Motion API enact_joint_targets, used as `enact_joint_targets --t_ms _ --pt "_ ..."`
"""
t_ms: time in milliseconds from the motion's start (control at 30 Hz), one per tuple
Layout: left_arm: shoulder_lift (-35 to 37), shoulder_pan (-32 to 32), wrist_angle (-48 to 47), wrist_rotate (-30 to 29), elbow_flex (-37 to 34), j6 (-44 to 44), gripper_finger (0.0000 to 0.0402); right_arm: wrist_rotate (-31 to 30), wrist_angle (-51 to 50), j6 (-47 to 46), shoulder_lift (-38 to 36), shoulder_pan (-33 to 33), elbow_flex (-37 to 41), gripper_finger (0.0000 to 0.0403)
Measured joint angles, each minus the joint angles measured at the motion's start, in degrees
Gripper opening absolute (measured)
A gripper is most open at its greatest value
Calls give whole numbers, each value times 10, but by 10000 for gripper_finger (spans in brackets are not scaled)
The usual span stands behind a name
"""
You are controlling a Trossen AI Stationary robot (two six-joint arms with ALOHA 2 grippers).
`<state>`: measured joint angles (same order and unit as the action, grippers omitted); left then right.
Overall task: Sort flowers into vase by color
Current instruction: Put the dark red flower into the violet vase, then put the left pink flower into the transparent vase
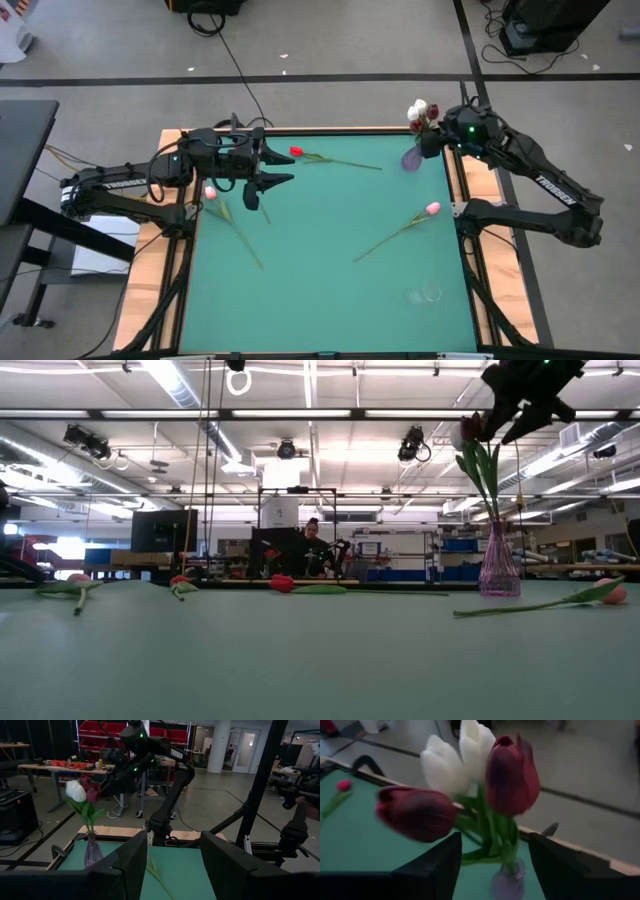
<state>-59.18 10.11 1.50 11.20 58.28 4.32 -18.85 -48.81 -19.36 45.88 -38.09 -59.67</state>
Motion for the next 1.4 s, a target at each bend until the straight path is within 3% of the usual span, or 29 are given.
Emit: enact_joint_targets --t_ms 300,600,667,800,1100,1200,1400 --pt "0 0 0 0 0 0 189 134 -106 -102 -1 -3 -98 246" --pt "0 0 0 0 0 0 189 375 -132 -203 -1 1 -127 231" --pt "0 0 1 0 0 0 189 401 -132 -234 -1 14 -127 228" --pt "0 0 22 0 0 9 189 374 -132 -301 -1 60 -127 224" --pt "0 0 44 0 1 41 190 207 -140 -447 31 233 -127 209" --pt "0 0 43 0 1 102 190 164 -141 -484 65 288 -127 206" --pt "0 -4 -4 25 1 140 190 150 -139 -522 156 350 -127 205"
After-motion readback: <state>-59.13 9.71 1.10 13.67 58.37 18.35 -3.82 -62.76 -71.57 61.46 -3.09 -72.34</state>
